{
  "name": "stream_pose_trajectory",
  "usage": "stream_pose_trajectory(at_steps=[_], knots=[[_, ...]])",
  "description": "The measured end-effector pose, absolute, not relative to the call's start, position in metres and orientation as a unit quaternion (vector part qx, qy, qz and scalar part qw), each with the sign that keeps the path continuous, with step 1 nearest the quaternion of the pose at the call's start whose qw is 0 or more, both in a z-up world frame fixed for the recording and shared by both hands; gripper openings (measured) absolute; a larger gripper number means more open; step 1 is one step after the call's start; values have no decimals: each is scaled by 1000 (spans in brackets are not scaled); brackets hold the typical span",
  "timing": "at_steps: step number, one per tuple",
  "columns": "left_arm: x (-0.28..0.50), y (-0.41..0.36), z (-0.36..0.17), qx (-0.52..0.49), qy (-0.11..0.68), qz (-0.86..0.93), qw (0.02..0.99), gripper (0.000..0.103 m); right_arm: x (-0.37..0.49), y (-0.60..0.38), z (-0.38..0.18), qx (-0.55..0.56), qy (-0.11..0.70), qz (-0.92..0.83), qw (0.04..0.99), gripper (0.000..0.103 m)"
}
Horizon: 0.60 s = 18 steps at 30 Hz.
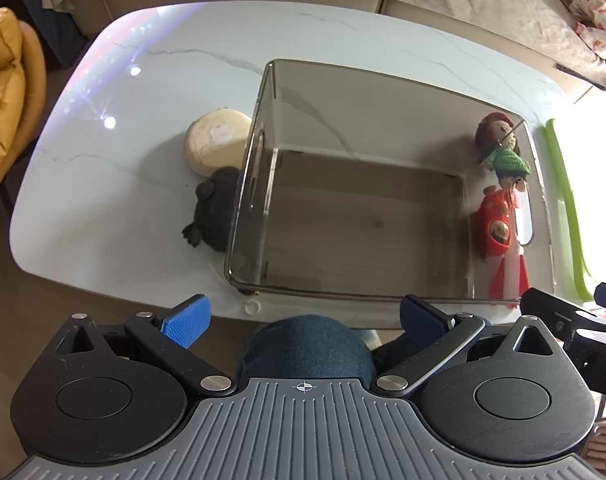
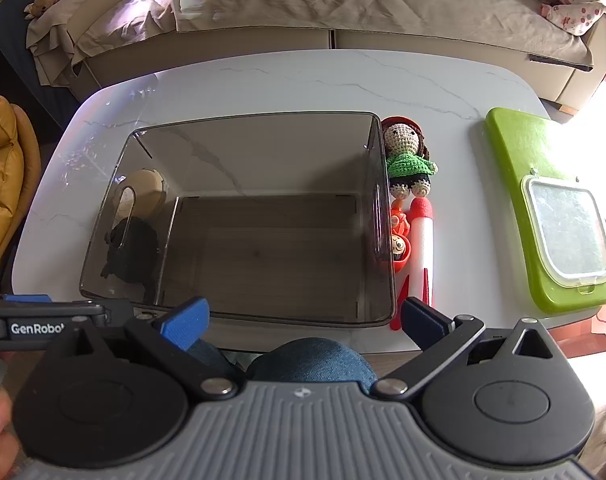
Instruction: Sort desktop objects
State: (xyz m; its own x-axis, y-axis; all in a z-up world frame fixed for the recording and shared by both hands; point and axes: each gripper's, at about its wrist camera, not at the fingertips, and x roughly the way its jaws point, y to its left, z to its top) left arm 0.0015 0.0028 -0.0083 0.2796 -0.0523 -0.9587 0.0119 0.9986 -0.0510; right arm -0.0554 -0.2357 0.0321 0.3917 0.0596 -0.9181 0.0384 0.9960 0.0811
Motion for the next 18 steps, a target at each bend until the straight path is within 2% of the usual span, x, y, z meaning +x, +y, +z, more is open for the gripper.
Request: stream_pose_trajectory(at_steps=[18], knots=[[7, -6, -11, -23, 599, -47, 799, 103, -54, -244, 29, 50, 558, -7, 828, 103]])
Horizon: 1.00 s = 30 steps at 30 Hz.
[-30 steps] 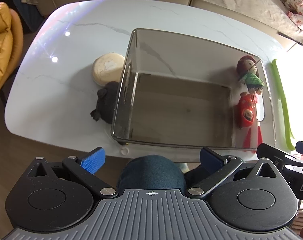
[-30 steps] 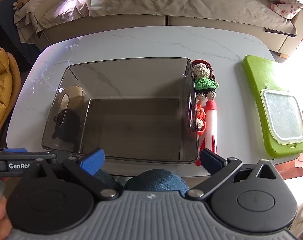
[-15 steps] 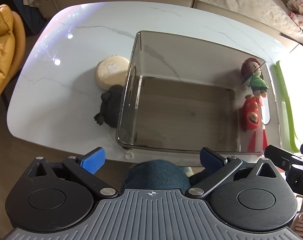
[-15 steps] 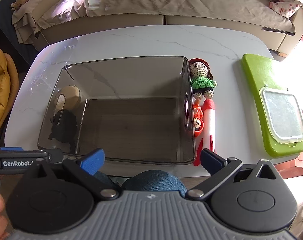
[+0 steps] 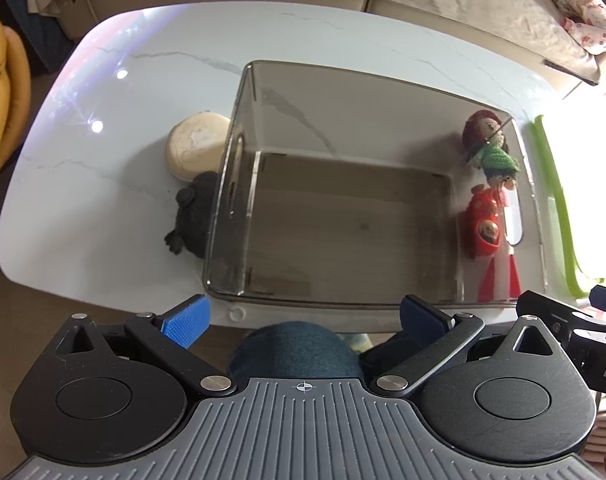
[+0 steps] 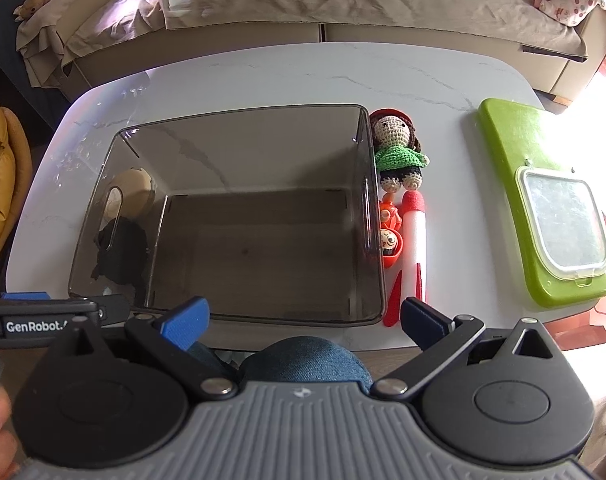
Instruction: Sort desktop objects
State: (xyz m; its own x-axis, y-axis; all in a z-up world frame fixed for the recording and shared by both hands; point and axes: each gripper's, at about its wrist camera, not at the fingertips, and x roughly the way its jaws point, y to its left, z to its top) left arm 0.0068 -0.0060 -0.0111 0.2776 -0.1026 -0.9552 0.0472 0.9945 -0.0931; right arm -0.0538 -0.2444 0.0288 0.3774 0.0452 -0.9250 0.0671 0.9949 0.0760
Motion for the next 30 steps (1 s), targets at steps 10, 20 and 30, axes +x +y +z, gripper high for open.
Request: stream_pose_trajectory(at_steps=[10, 20, 30], knots=[[13, 82, 30, -135, 447, -172, 867, 103, -71, -306, 77, 107, 417, 5, 902, 103], [62, 198, -120, -359, 447, -207, 793, 103, -79, -370, 50, 154, 288, 56, 944, 103], [91, 203, -203, -415, 520, -189, 722, 103, -49, -373, 20, 180, 363, 12, 914, 103]])
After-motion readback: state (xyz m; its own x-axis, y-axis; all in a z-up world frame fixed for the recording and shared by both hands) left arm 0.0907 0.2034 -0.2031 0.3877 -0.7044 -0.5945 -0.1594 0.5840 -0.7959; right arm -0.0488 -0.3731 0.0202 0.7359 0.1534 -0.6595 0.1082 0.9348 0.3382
